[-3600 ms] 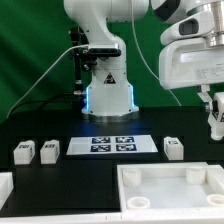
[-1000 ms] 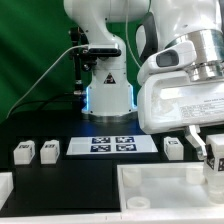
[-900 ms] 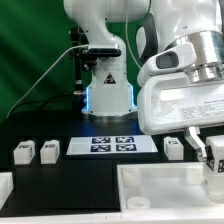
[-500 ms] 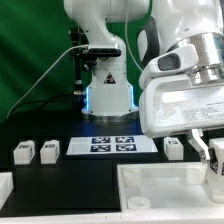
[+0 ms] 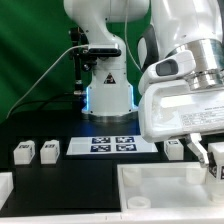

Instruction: Assemble one leg

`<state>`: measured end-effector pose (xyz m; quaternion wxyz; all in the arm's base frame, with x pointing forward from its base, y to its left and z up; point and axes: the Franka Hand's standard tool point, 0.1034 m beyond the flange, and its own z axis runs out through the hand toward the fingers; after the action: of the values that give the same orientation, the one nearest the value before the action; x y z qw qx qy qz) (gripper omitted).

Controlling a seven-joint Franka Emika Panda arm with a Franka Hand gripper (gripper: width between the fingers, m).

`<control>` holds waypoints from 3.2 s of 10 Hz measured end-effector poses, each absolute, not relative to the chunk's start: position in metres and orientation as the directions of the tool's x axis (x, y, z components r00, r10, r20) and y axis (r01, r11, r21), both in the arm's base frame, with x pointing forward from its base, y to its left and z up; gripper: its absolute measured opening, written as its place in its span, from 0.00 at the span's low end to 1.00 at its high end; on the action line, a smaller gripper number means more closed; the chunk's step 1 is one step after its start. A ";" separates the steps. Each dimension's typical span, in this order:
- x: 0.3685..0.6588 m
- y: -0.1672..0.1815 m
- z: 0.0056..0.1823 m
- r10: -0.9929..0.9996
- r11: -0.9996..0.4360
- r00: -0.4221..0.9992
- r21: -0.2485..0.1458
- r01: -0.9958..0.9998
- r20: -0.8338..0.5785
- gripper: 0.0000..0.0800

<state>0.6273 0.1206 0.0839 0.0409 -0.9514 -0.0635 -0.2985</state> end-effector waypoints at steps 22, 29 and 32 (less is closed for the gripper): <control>0.616 0.119 0.071 0.066 -0.994 0.825 -0.031 0.101 0.561 0.81; 0.617 0.121 0.085 0.073 -0.992 0.972 -0.086 0.095 0.222 0.81; 0.613 0.127 0.085 0.105 -0.989 0.989 -0.114 0.093 -0.102 0.81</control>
Offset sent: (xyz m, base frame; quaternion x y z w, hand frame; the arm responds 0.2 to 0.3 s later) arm -0.0075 -0.0147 -0.0121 -0.0387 -0.0067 -0.0253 0.9989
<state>0.6131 0.1273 0.0846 0.0546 -0.9958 -0.0496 0.0539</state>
